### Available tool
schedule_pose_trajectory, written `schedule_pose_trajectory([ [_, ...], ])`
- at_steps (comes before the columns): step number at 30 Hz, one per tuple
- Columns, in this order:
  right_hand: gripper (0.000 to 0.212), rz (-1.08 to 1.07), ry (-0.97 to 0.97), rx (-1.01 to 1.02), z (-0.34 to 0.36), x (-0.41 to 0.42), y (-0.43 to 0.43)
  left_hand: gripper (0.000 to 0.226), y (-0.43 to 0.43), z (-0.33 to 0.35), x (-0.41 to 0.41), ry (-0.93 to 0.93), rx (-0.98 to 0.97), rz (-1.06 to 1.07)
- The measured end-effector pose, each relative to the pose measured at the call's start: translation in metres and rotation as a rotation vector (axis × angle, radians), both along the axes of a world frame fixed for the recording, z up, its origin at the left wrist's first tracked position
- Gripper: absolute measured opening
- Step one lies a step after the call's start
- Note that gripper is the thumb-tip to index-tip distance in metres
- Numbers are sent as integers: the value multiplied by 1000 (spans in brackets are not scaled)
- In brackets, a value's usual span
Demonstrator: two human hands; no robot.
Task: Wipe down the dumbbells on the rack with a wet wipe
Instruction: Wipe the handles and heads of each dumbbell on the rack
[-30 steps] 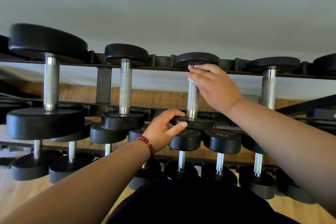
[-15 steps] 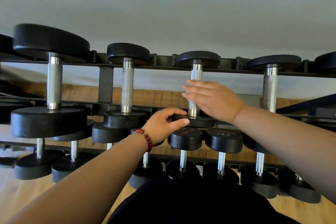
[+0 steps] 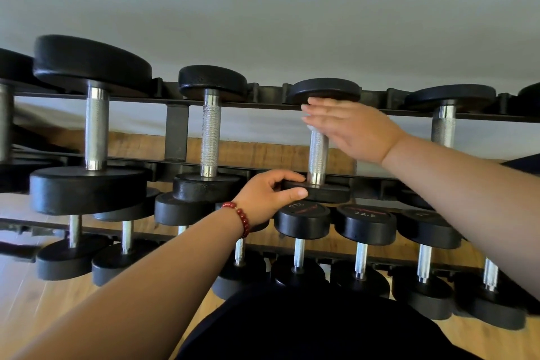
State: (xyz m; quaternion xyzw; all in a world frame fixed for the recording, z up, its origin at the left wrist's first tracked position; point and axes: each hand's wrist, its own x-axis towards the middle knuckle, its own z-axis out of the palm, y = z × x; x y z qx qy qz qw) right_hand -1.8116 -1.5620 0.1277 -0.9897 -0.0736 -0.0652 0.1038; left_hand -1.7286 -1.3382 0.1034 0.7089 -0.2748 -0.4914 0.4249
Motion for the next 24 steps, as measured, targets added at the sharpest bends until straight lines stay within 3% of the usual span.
schedule_pose_trajectory([
  [2,42,-52,-37,45,-9,-8,15,22,0,-1,0,-1,3,1],
  [5,38,181,17,41,-18,-25,24,22,-1,-1,0,-8,2,0],
  [7,39,222,32,-7,-13,-18,15,21,0,-1,-1,-12,8,4],
  [10,41,-37,-5,50,-6,-4,7,22,1,-2,0,-23,11,6],
  [12,40,-92,-40,88,-10,-7,19,22,0,-3,0,-24,8,4],
  [17,40,258,62,3,-13,-22,15,20,-2,-1,2,-15,20,-19],
  [21,41,-61,11,44,-1,-6,3,21,-1,-1,3,12,32,-23],
  [24,38,50,-22,41,-14,-20,26,20,-2,1,4,25,38,-25],
])
